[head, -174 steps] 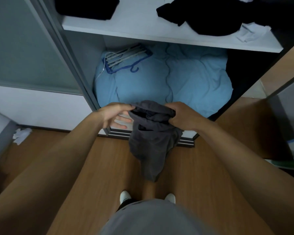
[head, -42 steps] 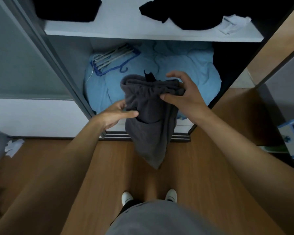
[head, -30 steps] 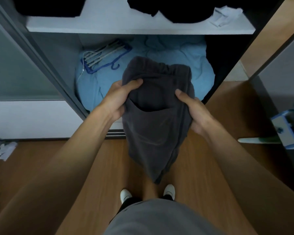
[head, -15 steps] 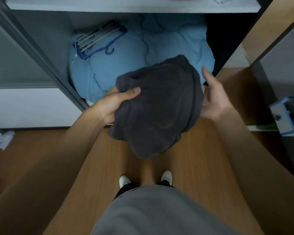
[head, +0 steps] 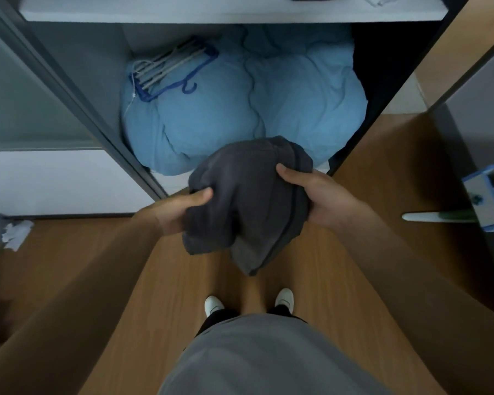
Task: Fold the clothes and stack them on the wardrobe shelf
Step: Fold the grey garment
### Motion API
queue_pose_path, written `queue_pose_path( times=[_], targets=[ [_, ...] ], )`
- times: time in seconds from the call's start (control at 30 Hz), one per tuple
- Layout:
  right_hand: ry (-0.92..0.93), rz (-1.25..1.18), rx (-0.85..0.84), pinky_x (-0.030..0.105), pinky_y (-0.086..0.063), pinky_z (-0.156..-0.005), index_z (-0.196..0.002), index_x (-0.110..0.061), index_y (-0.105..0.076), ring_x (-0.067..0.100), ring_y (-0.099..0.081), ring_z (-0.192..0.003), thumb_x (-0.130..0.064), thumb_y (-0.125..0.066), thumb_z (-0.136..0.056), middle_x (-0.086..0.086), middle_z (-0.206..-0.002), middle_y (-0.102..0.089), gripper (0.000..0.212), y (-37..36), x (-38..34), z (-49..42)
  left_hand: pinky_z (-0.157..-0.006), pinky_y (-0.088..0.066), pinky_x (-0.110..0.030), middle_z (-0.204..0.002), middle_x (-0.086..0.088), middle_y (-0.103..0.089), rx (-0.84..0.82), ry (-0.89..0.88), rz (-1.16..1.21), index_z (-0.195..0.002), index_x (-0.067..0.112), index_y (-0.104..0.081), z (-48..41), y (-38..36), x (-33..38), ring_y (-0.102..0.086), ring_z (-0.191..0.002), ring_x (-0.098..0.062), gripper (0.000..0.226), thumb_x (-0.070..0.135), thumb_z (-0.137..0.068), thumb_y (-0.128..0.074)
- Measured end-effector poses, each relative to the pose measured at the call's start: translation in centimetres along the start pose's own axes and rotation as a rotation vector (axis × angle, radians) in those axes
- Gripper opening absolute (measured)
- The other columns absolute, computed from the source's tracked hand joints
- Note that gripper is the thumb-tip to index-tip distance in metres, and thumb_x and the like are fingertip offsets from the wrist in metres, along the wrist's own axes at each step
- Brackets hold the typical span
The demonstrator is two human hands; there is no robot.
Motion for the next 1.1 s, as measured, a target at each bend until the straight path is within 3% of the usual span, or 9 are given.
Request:
queue_pose_path(
  times=[0.07, 0.2, 0.37, 0.5, 0.63, 0.73, 0.83, 0.93, 1.1],
  targets=[
    [-0.051, -0.006, -0.034, 0.032, -0.061, -0.067, -0.097, -0.010, -0.080, 0.021, -0.074, -0.095, -0.023, -0.071, -0.087, 0.008, -0.107, -0.076, 0.018, 0.2, -1.1, 0.3, -0.068, -0.058, -0.023, -0.106, -0.012, -0.075, -0.072, -0.088, 0.019, -0.102, 0.014, -0.073, 0.1, -1.0, 0.9, -0.075, -0.089, -0.014, 0.021, 0.021, -0.083, -0.070],
    [0.074, -0.120, -0.095, 0.039, -0.055, -0.094, -0.120, -0.016, -0.072, 0.024, -0.065, -0.118, -0.048, -0.065, -0.086, 0.007, -0.127, -0.068, 0.047, 1.6, -2.1, -0.2, -0.072, -0.057, -0.023, -0.081, 0.000, -0.076, -0.238, -0.208, 0.271, -0.078, 0.015, -0.080, 0.9, -3.6, 3.9, -0.073, -0.083, -0.012, 0.026, 0.016, -0.090, -0.058],
    [0.013, -0.145, -0.096, 0.036, -0.049, -0.102, -0.139, -0.013, -0.051, 0.021, -0.061, -0.122, -0.050, -0.068, -0.077, 0.006, -0.139, -0.061, 0.074, -0.1, 4.0, -0.4, -0.078, -0.057, -0.030, -0.086, -0.005, -0.076, -0.203, -0.183, 0.331, -0.081, 0.010, -0.079, 0.9, -4.0, 4.2, -0.072, -0.090, -0.019, 0.032, 0.011, -0.095, -0.051],
    [0.089, -0.182, -0.123, 0.031, -0.058, -0.081, -0.123, -0.009, -0.063, 0.022, -0.070, -0.106, -0.019, -0.075, -0.076, 0.008, -0.117, -0.073, 0.049, -1.1, 4.2, -0.4, -0.084, -0.057, -0.033, -0.110, -0.011, -0.074, -0.088, -0.096, 0.284, -0.104, 0.005, -0.077, 0.5, -1.5, 4.1, -0.069, -0.107, -0.025, 0.025, 0.019, -0.094, -0.058],
    [0.084, -0.303, -0.127, 0.033, -0.059, -0.081, -0.111, -0.008, -0.075, 0.024, -0.072, -0.103, -0.020, -0.068, -0.082, 0.011, -0.113, -0.074, 0.032, -1.3, 3.3, -0.3, -0.074, -0.059, -0.029, -0.107, -0.007, -0.076, -0.018, -0.140, 0.370, -0.098, 0.014, -0.081, 0.4, 0.6, 3.1, -0.073, -0.100, -0.020, 0.044, 0.051, -0.084, -0.062],
    [0.093, -0.323, -0.119, 0.034, -0.058, -0.088, -0.110, -0.007, -0.074, 0.024, -0.071, -0.103, -0.023, -0.062, -0.087, 0.012, -0.111, -0.073, 0.031, -1.6, 2.4, -0.2, -0.062, -0.060, -0.029, -0.107, -0.006, -0.076, -0.043, 0.013, 0.316, -0.098, 0.018, -0.077, 1.0, -0.1, -0.6, -0.076, -0.088, -0.018, 0.059, 0.066, -0.069, -0.061],
    [0.074, -0.224, -0.049, 0.034, -0.059, -0.084, -0.113, -0.007, -0.073, 0.023, -0.071, -0.103, -0.023, -0.060, -0.093, 0.010, -0.113, -0.074, 0.029, -0.8, 0.9, -1.0, -0.066, -0.059, -0.024, -0.109, -0.001, -0.076, -0.174, 0.080, 0.104, -0.101, 0.021, -0.075, 1.3, -2.1, -1.9, -0.074, -0.094, -0.015, 0.049, 0.047, -0.062, -0.088],
    [0.020, -0.267, -0.054, 0.037, -0.058, -0.084, -0.110, -0.005, -0.076, 0.026, -0.069, -0.110, -0.037, -0.063, -0.092, 0.012, -0.119, -0.072, 0.038, 1.2, -0.6, -1.5, -0.069, -0.059, -0.027, -0.103, -0.008, -0.077, -0.103, 0.008, 0.116, -0.100, 0.014, -0.075, 0.8, -2.8, -0.4, -0.074, -0.093, -0.021, 0.022, 0.024, -0.081, -0.073],
    [0.100, -0.467, -0.037, 0.040, -0.047, -0.100, -0.122, -0.018, -0.072, 0.020, -0.064, -0.119, -0.065, -0.046, -0.094, 0.004, -0.126, -0.069, 0.061, 4.1, 2.6, -1.6, -0.076, -0.060, -0.032, -0.108, -0.011, -0.075, -0.128, -0.060, 0.374, -0.097, 0.007, -0.080, 1.0, -3.7, 2.1, -0.073, -0.097, -0.022, 0.026, 0.023, -0.089, -0.061]
  ],
)
Point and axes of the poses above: each hand's wrist, its own z-axis away from the middle knuckle, its own y-axis out of the back of the hand, x = y × z, the point moved 5 cm from there along -z, towards the middle knuckle
